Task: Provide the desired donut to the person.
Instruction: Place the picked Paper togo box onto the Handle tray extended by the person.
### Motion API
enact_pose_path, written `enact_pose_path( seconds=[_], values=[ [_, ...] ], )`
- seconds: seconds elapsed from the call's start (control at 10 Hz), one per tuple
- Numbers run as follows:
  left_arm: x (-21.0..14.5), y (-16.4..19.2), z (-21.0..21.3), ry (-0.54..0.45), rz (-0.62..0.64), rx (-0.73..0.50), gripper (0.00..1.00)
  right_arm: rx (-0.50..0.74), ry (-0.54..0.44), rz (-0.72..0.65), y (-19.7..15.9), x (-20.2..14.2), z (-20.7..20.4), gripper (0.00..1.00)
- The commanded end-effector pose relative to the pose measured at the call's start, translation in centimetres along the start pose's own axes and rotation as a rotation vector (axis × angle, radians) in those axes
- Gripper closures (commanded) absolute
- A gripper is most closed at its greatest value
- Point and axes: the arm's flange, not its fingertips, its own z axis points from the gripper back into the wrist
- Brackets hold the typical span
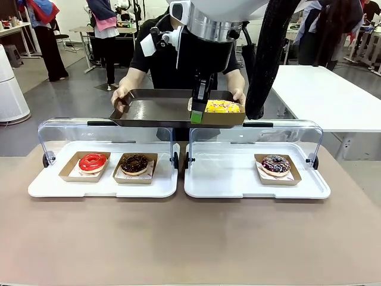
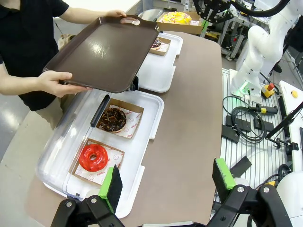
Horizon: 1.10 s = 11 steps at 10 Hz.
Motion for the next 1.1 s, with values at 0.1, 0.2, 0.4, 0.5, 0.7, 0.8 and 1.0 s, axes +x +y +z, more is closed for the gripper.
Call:
enact_pose_path(
  seconds=[0.1, 0.2, 0.4, 0.5, 0.7, 0.8, 1.0],
  values=[
    [0.0, -0.1, 0.2, -0.002, -0.004, -0.007, 0.00, -0.008, 0.005, -0.001, 0.4, -0.4, -0.2, 1.00],
    [0.0, -0.1, 0.2, -0.002, -0.004, -0.007, 0.00, -0.008, 0.005, -0.001, 0.4, -0.4, -0.2, 1.00],
    [0.0, -0.1, 0.2, -0.002, -0.004, -0.007, 0.00, -0.051, -0.010, 0.014, -0.7, 1.1, 0.7, 0.99],
    [0.0, -0.1, 0.2, -0.002, -0.004, -0.007, 0.00, -0.062, -0.032, 0.026, -2.2, 2.2, 1.3, 0.99],
    [0.0, -0.1, 0.2, -0.002, -0.004, -0.007, 0.00, -0.071, -0.044, 0.062, -5.0, 4.0, 1.7, 0.99],
    [0.0, -0.1, 0.2, -0.002, -0.004, -0.007, 0.00, -0.082, -0.034, 0.077, -6.8, 4.9, 1.5, 0.99],
    [0.0, -0.1, 0.2, -0.002, -0.004, -0.007, 0.00, -0.073, -0.040, 0.077, -10.6, 5.7, 0.8, 0.99]
  ],
)
